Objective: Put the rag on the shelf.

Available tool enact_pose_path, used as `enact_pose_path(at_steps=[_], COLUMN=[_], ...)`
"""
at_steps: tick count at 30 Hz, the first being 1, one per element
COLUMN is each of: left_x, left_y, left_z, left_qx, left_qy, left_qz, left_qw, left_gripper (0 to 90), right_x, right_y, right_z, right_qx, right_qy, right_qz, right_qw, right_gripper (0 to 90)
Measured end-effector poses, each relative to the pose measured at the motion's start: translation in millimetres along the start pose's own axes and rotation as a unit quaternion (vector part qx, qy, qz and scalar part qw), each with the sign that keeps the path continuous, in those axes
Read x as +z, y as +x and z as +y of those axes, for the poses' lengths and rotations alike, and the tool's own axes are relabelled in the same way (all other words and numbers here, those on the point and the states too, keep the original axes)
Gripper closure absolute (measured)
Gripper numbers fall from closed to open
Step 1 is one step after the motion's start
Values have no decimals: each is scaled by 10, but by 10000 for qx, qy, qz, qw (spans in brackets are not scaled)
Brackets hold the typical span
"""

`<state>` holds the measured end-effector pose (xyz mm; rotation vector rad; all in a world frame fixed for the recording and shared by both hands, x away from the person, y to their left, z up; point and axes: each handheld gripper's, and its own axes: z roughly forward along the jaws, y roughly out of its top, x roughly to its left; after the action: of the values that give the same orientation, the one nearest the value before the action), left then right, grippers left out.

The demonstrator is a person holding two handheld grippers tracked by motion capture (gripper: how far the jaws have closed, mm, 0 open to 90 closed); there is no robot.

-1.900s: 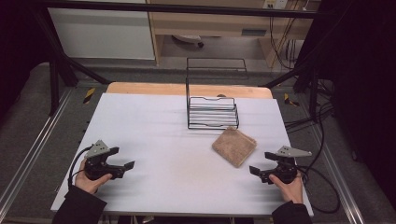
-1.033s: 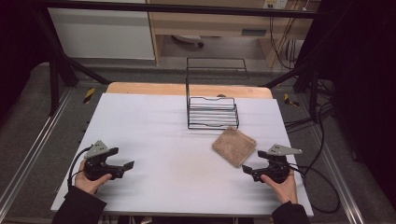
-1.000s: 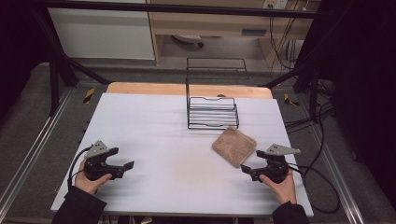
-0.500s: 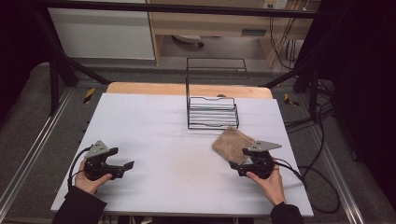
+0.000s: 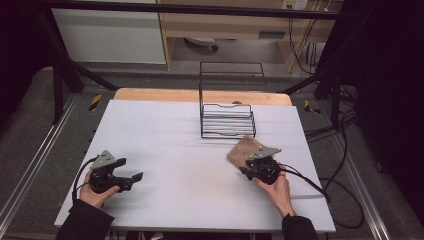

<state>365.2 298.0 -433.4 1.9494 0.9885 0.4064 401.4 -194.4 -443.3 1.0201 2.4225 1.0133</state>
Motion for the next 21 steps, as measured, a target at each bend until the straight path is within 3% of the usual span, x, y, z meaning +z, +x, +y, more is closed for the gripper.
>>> enact_pose_path(at_steps=[8, 13, 16, 21], left_x=[4, 1, 0, -1], left_y=[0, 4, 5, 12], left_z=[-1, -2, -2, -2], left_qx=[-8, -14, -17, -19], left_qy=[3, 9, 8, 6], left_qz=[7, 4, 2, -8], left_qw=[10000, 10000, 10000, 10000], left_gripper=[96, 97, 97, 99], right_x=[44, 44, 35, -37], right_y=[11, 2, -9, -24], right_z=[-19, -18, -7, 17], right_qx=[-228, -370, -308, -195], right_qy=[94, 111, 111, 0], right_qz=[-141, -228, -177, -100], right_qw=[9996, 9990, 9993, 9998], right_gripper=[691, 795, 853, 871])
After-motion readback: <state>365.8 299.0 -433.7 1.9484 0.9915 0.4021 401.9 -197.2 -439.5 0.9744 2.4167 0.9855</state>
